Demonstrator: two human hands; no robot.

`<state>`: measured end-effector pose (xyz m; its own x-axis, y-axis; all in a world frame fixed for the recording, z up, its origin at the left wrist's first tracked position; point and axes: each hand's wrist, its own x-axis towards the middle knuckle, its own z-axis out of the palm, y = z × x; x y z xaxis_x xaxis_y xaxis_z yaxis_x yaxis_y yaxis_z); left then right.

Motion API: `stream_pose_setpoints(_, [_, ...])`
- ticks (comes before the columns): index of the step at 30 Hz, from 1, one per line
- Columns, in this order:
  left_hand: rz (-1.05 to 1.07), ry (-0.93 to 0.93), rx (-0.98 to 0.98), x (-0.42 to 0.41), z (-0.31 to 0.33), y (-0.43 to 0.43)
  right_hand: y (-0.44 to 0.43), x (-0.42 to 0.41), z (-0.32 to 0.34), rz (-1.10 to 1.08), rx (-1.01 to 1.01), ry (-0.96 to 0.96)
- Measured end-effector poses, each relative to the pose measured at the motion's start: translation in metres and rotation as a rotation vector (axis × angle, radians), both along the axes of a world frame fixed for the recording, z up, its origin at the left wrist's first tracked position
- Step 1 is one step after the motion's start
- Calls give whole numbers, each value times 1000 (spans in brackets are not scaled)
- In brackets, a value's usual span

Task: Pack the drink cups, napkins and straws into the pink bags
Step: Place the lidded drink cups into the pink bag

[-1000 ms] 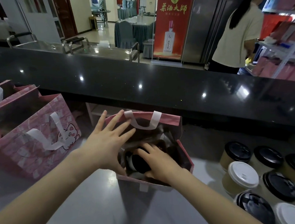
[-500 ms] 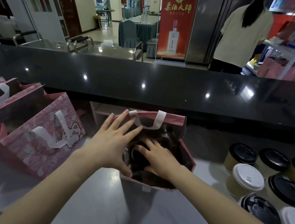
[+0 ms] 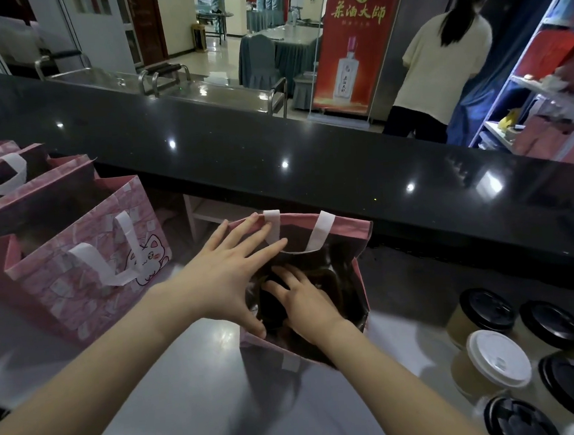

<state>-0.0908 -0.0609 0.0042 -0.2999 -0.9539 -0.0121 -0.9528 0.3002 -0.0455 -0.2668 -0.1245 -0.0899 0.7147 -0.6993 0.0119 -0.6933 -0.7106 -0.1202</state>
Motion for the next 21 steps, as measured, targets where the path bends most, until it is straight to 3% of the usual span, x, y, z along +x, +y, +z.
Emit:
stream_pose_setpoints(13, [35,33,14,5,-2,-1,-6,-1,24,41,137,73])
stream_pose_setpoints(21, [106,-28,8,-3,-4,0,3,-21,16,80,104,59])
